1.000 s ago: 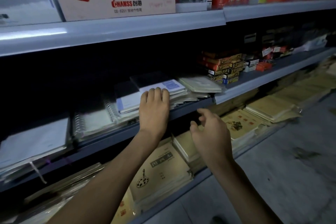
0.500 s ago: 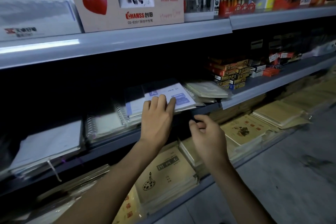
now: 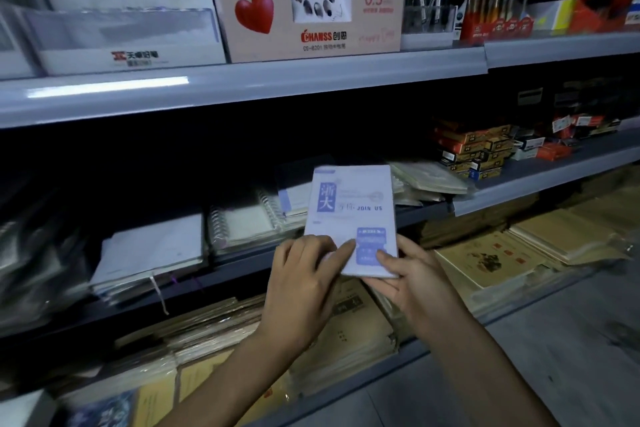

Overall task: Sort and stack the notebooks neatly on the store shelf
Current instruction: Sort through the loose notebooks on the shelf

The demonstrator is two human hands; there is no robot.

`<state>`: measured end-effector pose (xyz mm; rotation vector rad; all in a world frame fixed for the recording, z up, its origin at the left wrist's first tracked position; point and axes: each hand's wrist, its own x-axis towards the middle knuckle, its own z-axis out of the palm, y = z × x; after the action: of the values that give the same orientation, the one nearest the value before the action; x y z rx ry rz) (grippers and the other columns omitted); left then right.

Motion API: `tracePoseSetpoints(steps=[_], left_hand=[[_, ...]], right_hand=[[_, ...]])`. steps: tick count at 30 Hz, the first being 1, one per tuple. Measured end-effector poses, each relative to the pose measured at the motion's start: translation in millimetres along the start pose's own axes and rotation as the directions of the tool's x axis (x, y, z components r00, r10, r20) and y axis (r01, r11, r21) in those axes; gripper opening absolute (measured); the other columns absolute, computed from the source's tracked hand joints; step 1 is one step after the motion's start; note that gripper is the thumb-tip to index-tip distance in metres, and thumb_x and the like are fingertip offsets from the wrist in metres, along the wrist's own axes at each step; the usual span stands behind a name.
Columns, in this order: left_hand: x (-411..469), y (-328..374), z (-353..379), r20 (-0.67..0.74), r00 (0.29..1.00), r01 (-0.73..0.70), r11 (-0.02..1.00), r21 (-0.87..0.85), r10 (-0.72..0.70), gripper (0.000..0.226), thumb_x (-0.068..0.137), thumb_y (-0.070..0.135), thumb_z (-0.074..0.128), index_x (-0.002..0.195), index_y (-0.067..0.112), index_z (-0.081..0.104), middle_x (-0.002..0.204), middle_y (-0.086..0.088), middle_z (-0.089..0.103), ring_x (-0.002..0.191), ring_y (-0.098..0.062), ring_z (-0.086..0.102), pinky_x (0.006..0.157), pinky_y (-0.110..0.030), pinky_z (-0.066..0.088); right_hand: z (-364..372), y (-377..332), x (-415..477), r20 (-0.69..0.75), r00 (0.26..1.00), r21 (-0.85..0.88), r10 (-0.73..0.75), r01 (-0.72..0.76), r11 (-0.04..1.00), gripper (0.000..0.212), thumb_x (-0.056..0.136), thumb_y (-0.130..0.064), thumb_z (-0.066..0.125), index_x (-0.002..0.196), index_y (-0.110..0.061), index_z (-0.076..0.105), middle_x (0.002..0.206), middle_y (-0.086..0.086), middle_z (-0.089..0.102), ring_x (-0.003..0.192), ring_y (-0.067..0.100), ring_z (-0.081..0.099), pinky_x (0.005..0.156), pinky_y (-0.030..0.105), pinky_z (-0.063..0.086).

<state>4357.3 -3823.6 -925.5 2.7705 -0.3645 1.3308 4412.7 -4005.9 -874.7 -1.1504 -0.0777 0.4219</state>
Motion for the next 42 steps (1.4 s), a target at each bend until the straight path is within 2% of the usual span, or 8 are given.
tracePoseSetpoints(steps=[3,8,11,15,22,29,34,42], left_hand=[[-21,0,-23,0.151,0.930,0.361,0.906,-0.220,-0.334,0.067,0.093,0.049,0.075,0.153,0.039,0.049,0.144,0.009,0.047,0.136,-0.011,0.044,0.108,-0.031,0.033],[-37,-9,-69,0.568,0.443,0.761,-0.045,-0.648,-0.694,0.067,0.081,0.050,0.077,0.143,0.032,0.059,0.121,0.007,0.075,0.110,-0.009,0.072,0.094,-0.029,0.058],[-42,-15,-88,0.691,0.361,0.691,-0.319,-0.649,-0.626,0.047,0.087,0.041,0.072,0.129,0.020,0.070,0.114,-0.007,0.079,0.107,-0.024,0.076,0.095,-0.041,0.059],[-48,-18,-103,0.570,0.464,0.735,-0.064,-0.675,-0.678,0.023,0.101,0.032,0.066,0.117,0.018,0.076,0.105,-0.004,0.080,0.097,-0.024,0.076,0.080,-0.036,0.057],[-65,-50,-131,0.343,0.466,0.634,0.037,-0.772,-0.815,0.020,0.105,0.024,0.062,0.108,0.005,0.069,0.055,-0.004,0.056,0.047,-0.015,0.048,0.050,-0.023,0.041],[-73,-91,-137,0.131,0.348,0.605,0.116,-0.788,-0.928,0.016,0.105,0.025,0.063,0.106,0.010,0.068,0.057,-0.001,0.057,0.051,-0.011,0.049,0.049,-0.024,0.040],[-75,-93,-128,0.019,0.323,0.702,0.226,-0.676,-0.946,0.026,0.104,0.035,0.062,0.126,0.021,0.064,0.064,0.002,0.068,0.051,-0.012,0.061,0.050,-0.030,0.049],[-83,-90,-126,-0.039,0.363,0.711,0.303,-0.635,-0.931,0.031,0.104,0.041,0.063,0.135,0.042,0.058,0.067,-0.007,0.064,0.062,-0.033,0.061,0.060,-0.052,0.055]], right_hand=[[-2,-2,-1,0.014,1.000,-0.026,-0.024,0.025,0.999,0.042,0.099,0.002,0.058,0.136,-0.017,0.061,0.120,0.009,0.075,0.108,0.026,0.074,0.090,0.040,0.058],[5,0,-6,0.178,0.983,-0.085,-0.039,0.055,0.995,0.044,0.100,0.000,0.054,0.141,-0.019,0.057,0.127,0.006,0.073,0.116,0.025,0.070,0.093,0.037,0.060],[19,9,-14,0.268,0.963,-0.107,-0.018,0.048,0.993,0.045,0.100,-0.003,0.053,0.141,-0.021,0.058,0.129,0.007,0.072,0.119,0.026,0.069,0.095,0.036,0.058],[49,26,-20,0.323,0.946,-0.115,-0.019,0.059,0.992,0.047,0.095,-0.006,0.056,0.139,-0.022,0.060,0.127,0.007,0.073,0.116,0.026,0.070,0.095,0.037,0.058],[118,50,-12,0.490,0.872,-0.080,0.008,0.036,0.996,0.044,0.102,-0.007,0.050,0.144,-0.019,0.055,0.135,0.007,0.068,0.125,0.025,0.065,0.103,0.041,0.053],[189,68,13,0.473,0.878,-0.283,-0.076,0.232,0.931,0.034,0.103,-0.021,0.059,0.138,-0.020,0.059,0.122,0.002,0.074,0.098,0.022,0.076,0.083,0.039,0.063],[201,98,24,0.335,0.890,-0.761,-0.308,0.449,0.469,0.049,0.094,-0.056,0.064,0.133,-0.032,0.048,0.108,-0.018,0.065,0.091,0.003,0.064,0.074,0.030,0.054],[207,117,48,0.286,0.850,-0.677,-0.442,0.506,0.534,0.056,0.088,-0.073,0.058,0.127,-0.034,0.064,0.106,-0.017,0.073,0.093,0.002,0.068,0.078,0.034,0.059]])
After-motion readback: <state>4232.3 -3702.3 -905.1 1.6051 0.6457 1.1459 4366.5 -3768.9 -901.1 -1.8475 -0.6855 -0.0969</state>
